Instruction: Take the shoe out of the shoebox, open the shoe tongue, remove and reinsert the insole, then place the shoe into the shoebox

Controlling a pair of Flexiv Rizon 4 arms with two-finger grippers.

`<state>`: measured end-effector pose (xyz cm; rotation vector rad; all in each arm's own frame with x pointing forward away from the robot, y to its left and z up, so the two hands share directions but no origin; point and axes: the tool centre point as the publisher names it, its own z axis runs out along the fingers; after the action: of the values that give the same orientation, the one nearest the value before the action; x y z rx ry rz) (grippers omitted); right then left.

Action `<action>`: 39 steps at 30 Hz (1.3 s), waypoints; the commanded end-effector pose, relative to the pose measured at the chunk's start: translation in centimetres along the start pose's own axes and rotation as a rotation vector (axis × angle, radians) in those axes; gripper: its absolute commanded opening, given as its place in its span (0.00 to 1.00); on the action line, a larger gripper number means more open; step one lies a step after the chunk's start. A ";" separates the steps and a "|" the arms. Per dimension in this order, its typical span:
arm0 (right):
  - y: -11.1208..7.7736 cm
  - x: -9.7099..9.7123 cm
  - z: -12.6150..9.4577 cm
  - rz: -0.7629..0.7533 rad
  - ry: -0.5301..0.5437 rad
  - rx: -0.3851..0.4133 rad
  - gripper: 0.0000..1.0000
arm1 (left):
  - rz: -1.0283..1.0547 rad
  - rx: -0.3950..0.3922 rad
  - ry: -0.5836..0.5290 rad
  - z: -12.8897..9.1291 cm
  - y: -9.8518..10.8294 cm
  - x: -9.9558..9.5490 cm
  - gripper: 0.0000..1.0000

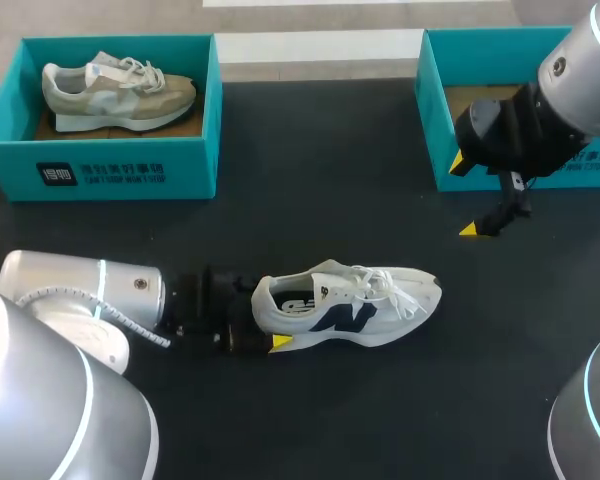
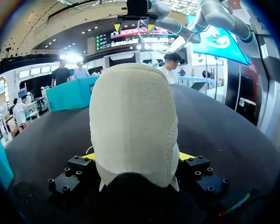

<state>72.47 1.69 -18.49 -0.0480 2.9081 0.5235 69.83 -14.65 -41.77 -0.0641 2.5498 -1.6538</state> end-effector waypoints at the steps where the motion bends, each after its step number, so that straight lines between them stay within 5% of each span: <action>1: 0.1 -0.1 0.2 0.000 0.002 0.002 1.00 | -0.003 -0.006 0.003 0.0 0.0 0.2 0.00; 14: 0.5 -0.4 0.3 0.033 0.004 -0.009 1.00 | -0.007 -0.006 0.008 0.0 0.1 0.0 0.00; 19: 2.3 -1.3 1.9 0.548 -0.062 0.155 1.00 | -0.007 -0.006 0.008 0.0 0.1 0.0 0.00; 23: 3.5 -1.3 2.0 0.854 -0.216 0.158 1.00 | -0.007 -0.006 0.008 0.0 0.1 0.0 0.00; 39: 3.5 -1.3 2.0 0.854 -0.216 0.158 1.00 | -0.007 -0.006 0.008 0.0 0.1 0.0 0.00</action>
<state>73.92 5.08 -18.92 1.0863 2.6906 0.4072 69.92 -14.61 -41.72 -0.0668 2.5599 -1.6551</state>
